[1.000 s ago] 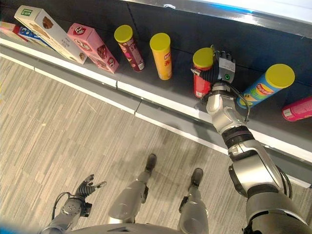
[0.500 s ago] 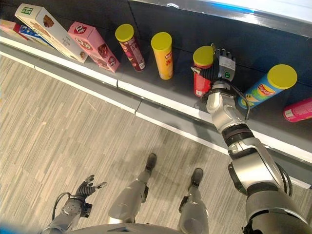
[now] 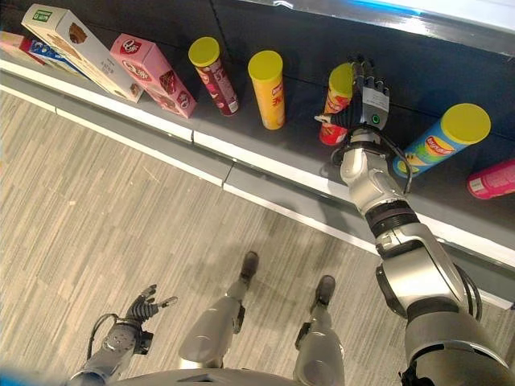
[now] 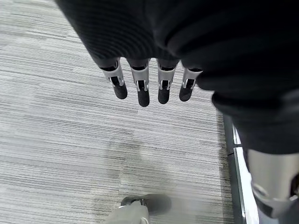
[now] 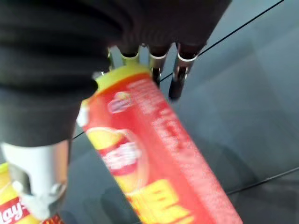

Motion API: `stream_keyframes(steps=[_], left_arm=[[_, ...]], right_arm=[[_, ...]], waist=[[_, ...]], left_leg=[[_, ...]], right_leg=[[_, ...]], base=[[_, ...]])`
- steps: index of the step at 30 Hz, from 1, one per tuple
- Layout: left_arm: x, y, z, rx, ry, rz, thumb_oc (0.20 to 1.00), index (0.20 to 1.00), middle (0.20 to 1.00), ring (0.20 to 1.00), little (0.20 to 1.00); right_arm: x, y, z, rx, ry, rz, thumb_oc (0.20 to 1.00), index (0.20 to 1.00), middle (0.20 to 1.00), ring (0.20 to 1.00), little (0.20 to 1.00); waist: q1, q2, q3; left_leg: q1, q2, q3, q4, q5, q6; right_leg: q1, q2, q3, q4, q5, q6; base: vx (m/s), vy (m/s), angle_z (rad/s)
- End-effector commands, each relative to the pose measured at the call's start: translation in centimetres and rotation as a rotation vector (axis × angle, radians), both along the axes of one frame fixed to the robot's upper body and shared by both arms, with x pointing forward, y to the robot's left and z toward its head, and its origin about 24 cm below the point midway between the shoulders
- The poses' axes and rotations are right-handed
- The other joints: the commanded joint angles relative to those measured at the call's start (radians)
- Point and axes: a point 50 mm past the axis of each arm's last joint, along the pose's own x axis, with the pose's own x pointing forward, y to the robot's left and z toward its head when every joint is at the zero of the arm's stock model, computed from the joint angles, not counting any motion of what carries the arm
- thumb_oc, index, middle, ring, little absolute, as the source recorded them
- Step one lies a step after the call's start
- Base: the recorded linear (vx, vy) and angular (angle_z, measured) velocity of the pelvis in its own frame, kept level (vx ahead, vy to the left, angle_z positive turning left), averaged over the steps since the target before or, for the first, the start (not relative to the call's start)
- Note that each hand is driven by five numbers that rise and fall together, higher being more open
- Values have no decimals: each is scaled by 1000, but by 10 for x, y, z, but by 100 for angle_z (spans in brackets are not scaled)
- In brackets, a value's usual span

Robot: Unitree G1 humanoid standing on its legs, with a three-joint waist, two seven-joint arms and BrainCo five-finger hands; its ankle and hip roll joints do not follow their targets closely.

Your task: Put the goods on the table back onto the shelves and tidy them up.

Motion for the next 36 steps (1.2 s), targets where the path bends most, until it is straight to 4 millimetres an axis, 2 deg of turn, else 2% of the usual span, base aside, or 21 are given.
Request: stream_keyframes(steps=[1,8,15,17,21,23,28,32,33,34,36], left_arm=[[4,8,1,54,14,-28,1000,1000,1000,1000,1000],[4,9,0,61,30,-17,1000,1000,1000,1000,1000],[0,13,-4,78,63,0,1000,1000,1000,1000,1000],[-10,20,-7,90,104,22,1000,1000,1000,1000,1000],[-19,28,-10,116,146,50,1000,1000,1000,1000,1000],[-23,34,-11,128,161,65,1000,1000,1000,1000,1000],[-26,31,-12,113,156,68,1000,1000,1000,1000,1000],[-29,32,-12,109,160,82,1000,1000,1000,1000,1000],[-32,34,-12,110,165,92,1000,1000,1000,1000,1000],[-32,34,-12,110,166,91,1000,1000,1000,1000,1000],[-36,39,-12,114,181,107,1000,1000,1000,1000,1000]], right_arm=[[0,11,19,8,-96,43,1000,1000,1000,1000,1000],[-11,31,-12,49,-51,136,1000,1000,1000,1000,1000],[-23,32,-19,64,-60,178,1000,1000,1000,1000,1000],[-37,32,-18,70,-80,234,1000,1000,1000,1000,1000],[-47,28,-31,65,-28,260,1000,1000,1000,1000,1000],[-45,19,-47,85,54,231,1000,1000,1000,1000,1000],[-47,11,-47,111,53,209,1000,1000,1000,1000,1000],[-51,15,-44,118,51,254,1000,1000,1000,1000,1000],[-56,22,-48,181,82,330,1000,1000,1000,1000,1000],[-57,22,-48,181,83,330,1000,1000,1000,1000,1000],[-74,29,-65,421,196,527,1000,1000,1000,1000,1000]], waist=[[15,-55,-34],[-9,-85,-48],[-31,-113,-60],[-50,-131,-72],[-66,-153,-85],[-71,-165,-92],[-80,-165,-96],[-86,-166,-100],[-94,-170,-105],[-94,-170,-105],[-112,-183,-116]], left_leg=[[44,-17,82,5,-97,1],[64,-2,98,5,-107,1],[85,13,121,5,-117,0],[104,20,133,5,-129,1],[126,28,148,7,-141,2],[142,35,161,7,-147,4],[155,39,176,5,-148,1],[165,41,181,5,-151,1],[172,42,186,5,-154,1],[172,42,186,5,-155,2],[187,47,201,5,-162,0]], right_leg=[[-4,-89,138,99,-146,51],[11,-81,141,93,-144,50],[26,-75,150,83,-144,49],[36,-74,152,80,-144,49],[47,-70,161,80,-146,49],[49,-68,174,79,-143,50],[55,-66,181,72,-141,50],[64,-65,180,74,-145,49],[70,-64,182,74,-145,49],[70,-64,182,74,-145,49],[79,-63,183,72,-144,51]], base=[[0,0,0],[-1,-1,0],[3,3,-1],[36,-1,-9],[23,-13,-7],[20,-10,-23],[9,8,-21],[4,1,-5],[0,0,0],[0,0,0],[33,10,2]])
